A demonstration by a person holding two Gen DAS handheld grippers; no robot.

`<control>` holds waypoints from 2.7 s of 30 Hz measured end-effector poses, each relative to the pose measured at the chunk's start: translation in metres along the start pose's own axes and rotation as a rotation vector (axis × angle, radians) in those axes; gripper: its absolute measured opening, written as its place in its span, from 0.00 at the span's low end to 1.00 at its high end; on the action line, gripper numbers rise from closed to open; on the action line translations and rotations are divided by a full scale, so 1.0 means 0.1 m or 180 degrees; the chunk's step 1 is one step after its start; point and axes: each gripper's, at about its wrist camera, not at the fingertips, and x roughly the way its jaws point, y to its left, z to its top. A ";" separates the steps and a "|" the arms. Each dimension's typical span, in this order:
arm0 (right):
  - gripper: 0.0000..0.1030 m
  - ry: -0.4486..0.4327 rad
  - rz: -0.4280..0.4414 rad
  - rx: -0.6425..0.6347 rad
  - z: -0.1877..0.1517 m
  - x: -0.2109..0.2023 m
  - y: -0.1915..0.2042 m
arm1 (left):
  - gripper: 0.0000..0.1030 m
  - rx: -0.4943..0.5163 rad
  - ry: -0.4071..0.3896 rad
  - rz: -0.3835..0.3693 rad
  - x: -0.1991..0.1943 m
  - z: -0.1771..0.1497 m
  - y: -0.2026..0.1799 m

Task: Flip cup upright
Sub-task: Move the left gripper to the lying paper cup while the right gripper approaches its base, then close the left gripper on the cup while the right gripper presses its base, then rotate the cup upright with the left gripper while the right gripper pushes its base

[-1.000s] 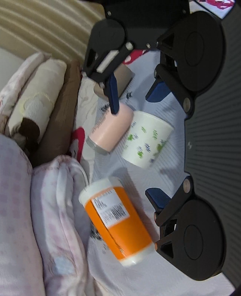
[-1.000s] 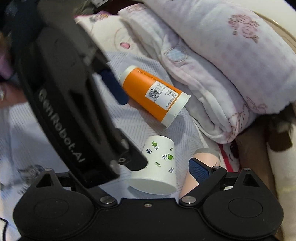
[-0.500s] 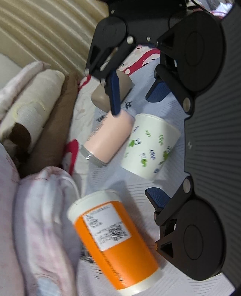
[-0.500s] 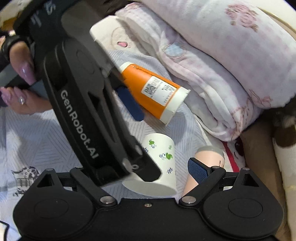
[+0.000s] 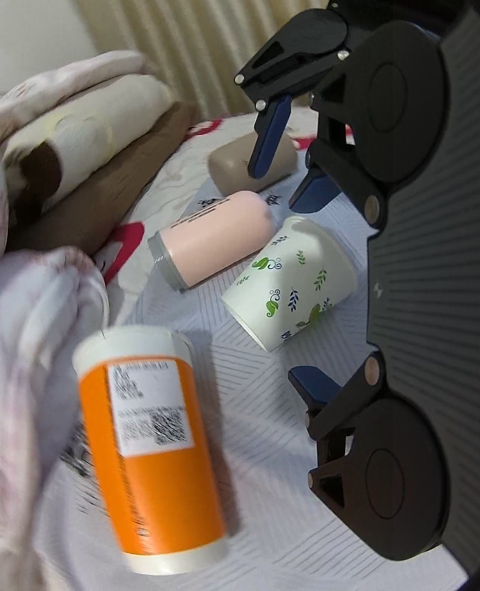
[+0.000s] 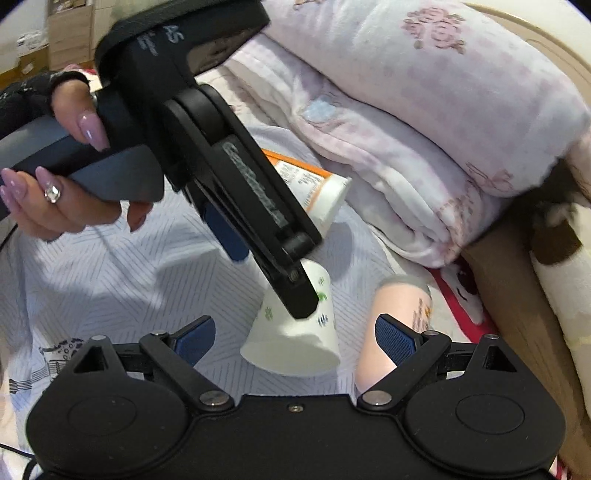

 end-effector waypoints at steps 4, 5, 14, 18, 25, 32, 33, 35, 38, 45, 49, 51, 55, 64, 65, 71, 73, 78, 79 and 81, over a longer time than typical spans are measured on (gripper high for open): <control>0.92 0.0403 0.0417 0.0101 0.28 0.20 -0.26 | 0.78 -0.0313 -0.0081 -0.0074 0.03 -0.01 0.09; 0.92 0.0462 0.0495 0.0161 0.33 0.24 -0.32 | 0.76 -0.0364 -0.0108 -0.0100 0.03 -0.03 0.09; 0.84 0.0937 0.0836 0.0591 0.36 0.65 -0.61 | 0.64 -0.0424 -0.0203 -0.0149 0.08 -0.08 0.11; 0.80 0.0979 0.0801 0.0545 0.33 0.72 -0.54 | 0.57 -0.0428 -0.0218 -0.0192 0.11 -0.07 0.12; 0.66 0.0998 0.0745 0.0631 0.32 0.74 -0.54 | 0.49 -0.0391 -0.0210 -0.0232 0.09 -0.10 0.14; 0.65 0.0920 0.0787 0.0606 0.26 0.61 -0.48 | 0.49 -0.0265 -0.0116 -0.0140 -0.01 -0.22 0.02; 0.64 0.0916 0.0795 0.0584 0.26 0.58 -0.45 | 0.49 -0.0244 -0.0092 -0.0121 -0.03 -0.24 0.00; 0.64 0.0908 0.0798 0.0481 0.26 0.52 -0.36 | 0.49 -0.0204 -0.0032 -0.0080 -0.07 -0.30 -0.03; 0.64 0.0916 0.0812 0.0295 0.27 0.45 -0.23 | 0.49 -0.0123 0.0060 0.0013 -0.13 -0.37 -0.10; 0.64 0.0971 0.0878 -0.0479 0.29 0.32 0.20 | 0.48 -0.0028 0.0335 0.0120 -0.29 -0.62 -0.10; 0.64 0.0975 0.0800 -0.1263 0.27 0.26 0.54 | 0.48 -0.0004 0.0448 0.0095 -0.39 -0.76 0.00; 0.64 0.1013 0.0681 -0.1735 0.23 0.23 0.71 | 0.48 0.0046 0.0451 0.0049 -0.44 -0.79 0.04; 0.64 0.0970 0.0569 -0.2418 0.15 0.14 0.91 | 0.48 0.0233 0.0442 -0.0065 -0.52 -0.81 0.06; 0.65 0.0736 0.0561 -0.3151 -0.02 0.07 1.03 | 0.49 0.0899 0.0426 -0.0160 -0.45 -0.80 -0.03; 0.66 0.0727 0.0558 -0.3116 -0.03 0.10 0.99 | 0.48 0.0907 0.0430 -0.0171 -0.43 -0.81 -0.03; 0.67 0.0607 0.0481 -0.2995 -0.09 0.06 0.92 | 0.49 0.0878 0.0412 -0.0197 -0.42 -0.77 -0.01; 0.71 0.0583 0.0448 -0.2949 -0.09 0.01 0.88 | 0.49 0.0894 0.0424 -0.0186 -0.43 -0.76 -0.02; 0.75 0.0372 0.0299 -0.2392 0.04 -0.33 0.69 | 0.49 0.0999 0.0363 -0.0217 -0.59 -0.65 -0.05; 0.76 0.0305 0.0291 -0.2226 0.07 -0.42 0.65 | 0.49 0.1025 0.0318 -0.0204 -0.63 -0.62 -0.06; 0.76 0.0241 0.0348 -0.1929 0.11 -0.59 0.60 | 0.49 0.1067 0.0205 -0.0198 -0.70 -0.57 -0.07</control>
